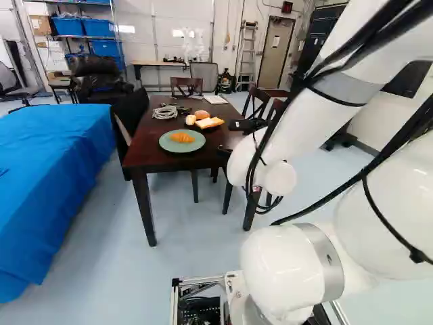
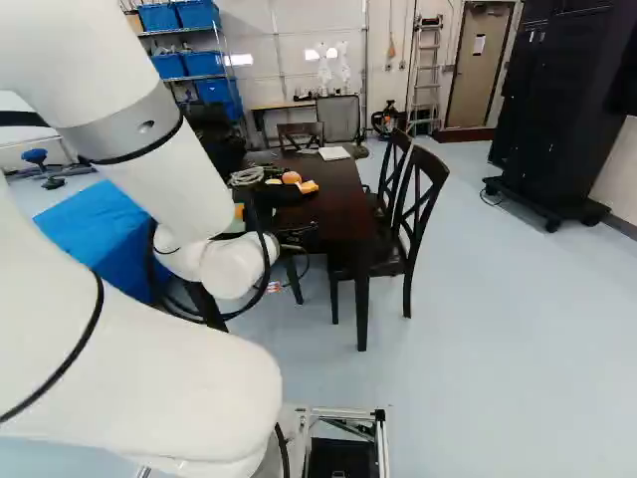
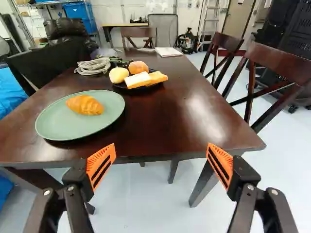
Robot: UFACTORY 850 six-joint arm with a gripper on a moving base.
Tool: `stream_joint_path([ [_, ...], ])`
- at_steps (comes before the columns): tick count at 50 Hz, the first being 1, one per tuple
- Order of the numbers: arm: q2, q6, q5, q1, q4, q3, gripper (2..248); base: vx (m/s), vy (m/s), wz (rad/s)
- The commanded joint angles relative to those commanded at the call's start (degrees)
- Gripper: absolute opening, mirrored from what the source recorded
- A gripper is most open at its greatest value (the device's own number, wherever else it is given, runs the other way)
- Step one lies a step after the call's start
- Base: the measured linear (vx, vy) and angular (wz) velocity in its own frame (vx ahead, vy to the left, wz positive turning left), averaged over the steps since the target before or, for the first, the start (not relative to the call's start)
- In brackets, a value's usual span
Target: Move the croissant to the empty plate
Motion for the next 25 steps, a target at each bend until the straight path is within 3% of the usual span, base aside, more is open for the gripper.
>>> stream_joint_path([
  [25, 0.85, 0.28, 1.81, -0.27, -0.18, 1.52, 247, 0.000, 0.000, 0.000],
])
